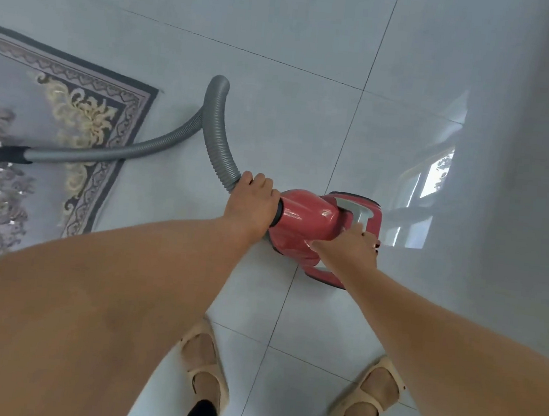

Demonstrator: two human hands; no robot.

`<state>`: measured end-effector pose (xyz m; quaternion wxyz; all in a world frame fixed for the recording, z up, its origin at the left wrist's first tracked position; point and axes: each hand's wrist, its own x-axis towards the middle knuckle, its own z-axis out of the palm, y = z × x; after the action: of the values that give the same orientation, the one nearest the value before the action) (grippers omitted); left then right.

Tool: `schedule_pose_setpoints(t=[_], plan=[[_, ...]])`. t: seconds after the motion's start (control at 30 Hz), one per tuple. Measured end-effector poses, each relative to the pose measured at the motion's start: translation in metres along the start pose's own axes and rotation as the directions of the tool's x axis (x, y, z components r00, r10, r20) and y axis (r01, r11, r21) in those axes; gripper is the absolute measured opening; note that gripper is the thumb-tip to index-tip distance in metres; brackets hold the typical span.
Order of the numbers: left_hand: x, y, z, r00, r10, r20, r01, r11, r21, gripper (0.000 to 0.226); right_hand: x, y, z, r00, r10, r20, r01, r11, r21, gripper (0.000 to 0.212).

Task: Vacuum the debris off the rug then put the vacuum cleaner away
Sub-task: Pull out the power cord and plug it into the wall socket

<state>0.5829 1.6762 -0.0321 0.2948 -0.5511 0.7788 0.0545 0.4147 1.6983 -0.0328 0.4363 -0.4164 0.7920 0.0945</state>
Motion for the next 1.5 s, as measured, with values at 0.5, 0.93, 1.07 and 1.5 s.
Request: schedule_pose_setpoints(t=[0.5, 0.93, 1.07, 1.5], plan=[[-0.078, -0.159, 0.120, 0.947, -0.253, -0.199, 0.239, 0.967, -0.093, 0.021, -0.060, -0.134, 0.126, 0.956, -0.287, 0.065, 0.293, 0.904, -0.311, 0.048], [-0.008, -0.018, 0.073, 0.863, -0.359, 0.355, 0.386, 0.013, -0.923, 0.062, -0.006, -0.063, 0.113, 0.996, -0.089, 0.021, 0.075, 0.930, 0.360, 0.012], [-0.003, 0.000, 0.087, 0.832, -0.496, 0.249, 0.394, 0.212, -0.895, 0.061, 0.036, -0.021, 0.122, 0.998, 0.007, 0.064, -0.025, 0.959, 0.283, 0.035], [-0.006, -0.002, 0.124, 0.808, -0.574, -0.133, 0.289, 0.582, -0.760, 0.037, 0.062, -0.007, 0.169, 0.975, 0.012, 0.220, -0.076, 0.956, 0.284, 0.047]])
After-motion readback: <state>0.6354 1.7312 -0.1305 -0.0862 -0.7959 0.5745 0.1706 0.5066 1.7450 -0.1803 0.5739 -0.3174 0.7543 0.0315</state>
